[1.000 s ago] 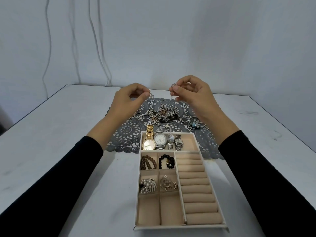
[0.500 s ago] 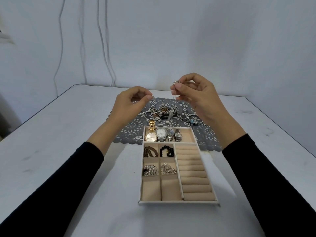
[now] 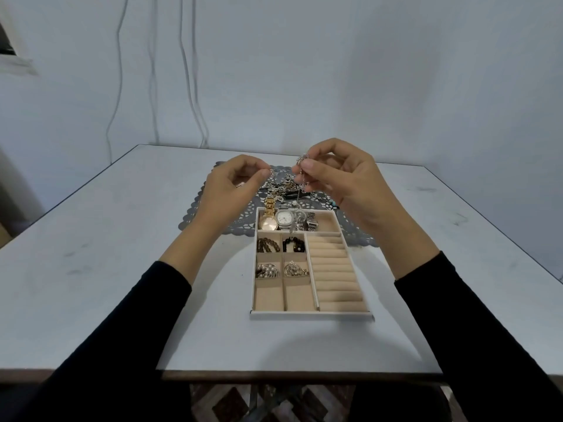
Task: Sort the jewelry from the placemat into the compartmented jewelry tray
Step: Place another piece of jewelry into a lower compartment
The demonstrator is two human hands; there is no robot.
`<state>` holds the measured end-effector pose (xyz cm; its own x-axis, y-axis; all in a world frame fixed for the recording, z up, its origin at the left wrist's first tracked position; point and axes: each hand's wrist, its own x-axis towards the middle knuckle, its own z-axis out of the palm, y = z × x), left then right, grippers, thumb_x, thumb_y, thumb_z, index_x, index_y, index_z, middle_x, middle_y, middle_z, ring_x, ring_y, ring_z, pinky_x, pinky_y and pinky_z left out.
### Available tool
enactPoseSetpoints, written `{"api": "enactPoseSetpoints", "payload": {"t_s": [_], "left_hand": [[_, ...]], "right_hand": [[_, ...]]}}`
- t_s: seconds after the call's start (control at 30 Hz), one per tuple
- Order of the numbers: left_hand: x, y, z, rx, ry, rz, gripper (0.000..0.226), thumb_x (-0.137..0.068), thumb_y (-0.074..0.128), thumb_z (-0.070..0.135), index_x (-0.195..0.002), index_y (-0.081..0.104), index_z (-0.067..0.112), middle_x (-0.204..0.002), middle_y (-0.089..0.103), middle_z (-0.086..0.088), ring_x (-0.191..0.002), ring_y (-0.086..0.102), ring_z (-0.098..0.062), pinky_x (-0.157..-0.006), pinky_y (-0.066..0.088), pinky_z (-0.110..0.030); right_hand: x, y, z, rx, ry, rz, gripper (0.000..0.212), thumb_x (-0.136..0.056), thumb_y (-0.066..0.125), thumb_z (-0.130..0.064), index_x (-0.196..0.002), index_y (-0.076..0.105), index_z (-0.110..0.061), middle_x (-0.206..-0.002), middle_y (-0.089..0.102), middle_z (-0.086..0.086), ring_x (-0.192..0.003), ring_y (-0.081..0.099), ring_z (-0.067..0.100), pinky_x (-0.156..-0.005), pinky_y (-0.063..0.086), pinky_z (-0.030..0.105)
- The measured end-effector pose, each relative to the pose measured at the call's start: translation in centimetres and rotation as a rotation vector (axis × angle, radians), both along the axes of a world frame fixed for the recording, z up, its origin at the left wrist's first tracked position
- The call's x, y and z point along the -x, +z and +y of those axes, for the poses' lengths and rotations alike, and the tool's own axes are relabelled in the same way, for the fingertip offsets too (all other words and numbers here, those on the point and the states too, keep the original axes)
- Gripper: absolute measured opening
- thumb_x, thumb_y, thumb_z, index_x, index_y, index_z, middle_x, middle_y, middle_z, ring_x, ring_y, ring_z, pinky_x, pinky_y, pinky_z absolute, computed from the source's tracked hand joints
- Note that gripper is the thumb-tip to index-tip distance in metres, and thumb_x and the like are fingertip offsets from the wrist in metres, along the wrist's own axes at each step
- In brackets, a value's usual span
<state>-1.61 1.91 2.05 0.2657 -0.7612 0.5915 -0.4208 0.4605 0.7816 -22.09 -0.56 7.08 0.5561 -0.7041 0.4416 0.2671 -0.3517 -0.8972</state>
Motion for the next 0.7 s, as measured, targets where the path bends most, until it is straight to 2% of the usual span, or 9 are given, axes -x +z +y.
{"api": "enactPoseSetpoints", "payload": {"t_s": [0.17, 0.4, 0.7], "left_hand": [[0.7, -0.1, 0.9, 0.027, 0.003, 0.000, 0.005, -0.089, 0.070, 0.013, -0.094, 0.070, 0.014, -0.086, 0.071, 0.008, -0.081, 0.066, -0.001, -0.076, 0.050, -0.015], [0.8, -0.7, 1.1, 0.038, 0.032, 0.034, 0.004, -0.088, 0.071, 0.016, -0.092, 0.071, 0.017, -0.085, 0.071, 0.008, -0.082, 0.066, -0.006, -0.077, 0.051, -0.018], [0.6, -0.6, 1.2, 0.051, 0.049, 0.074, 0.009, -0.089, 0.070, 0.013, -0.089, 0.070, 0.022, -0.080, 0.070, 0.016, -0.079, 0.065, -0.002, -0.076, 0.050, -0.017]], "right_hand": [[0.4, -1.1, 1.3, -0.009, 0.039, 0.060, 0.007, -0.085, 0.065, -0.004, -0.091, 0.062, -0.007, -0.090, 0.071, 0.016, -0.078, 0.067, 0.022, -0.071, 0.054, 0.029], [1.3, -2.1, 2.4, -0.014, 0.133, 0.121, 0.014, -0.080, 0.068, -0.010, -0.091, 0.061, -0.006, -0.084, 0.071, 0.010, -0.074, 0.065, 0.021, -0.069, 0.055, 0.030], [2.0, -3.6, 2.9, 0.006, 0.256, 0.276, 0.011, -0.082, 0.067, -0.007, -0.090, 0.061, -0.004, -0.083, 0.070, 0.014, -0.071, 0.066, 0.024, -0.067, 0.055, 0.031]]}}
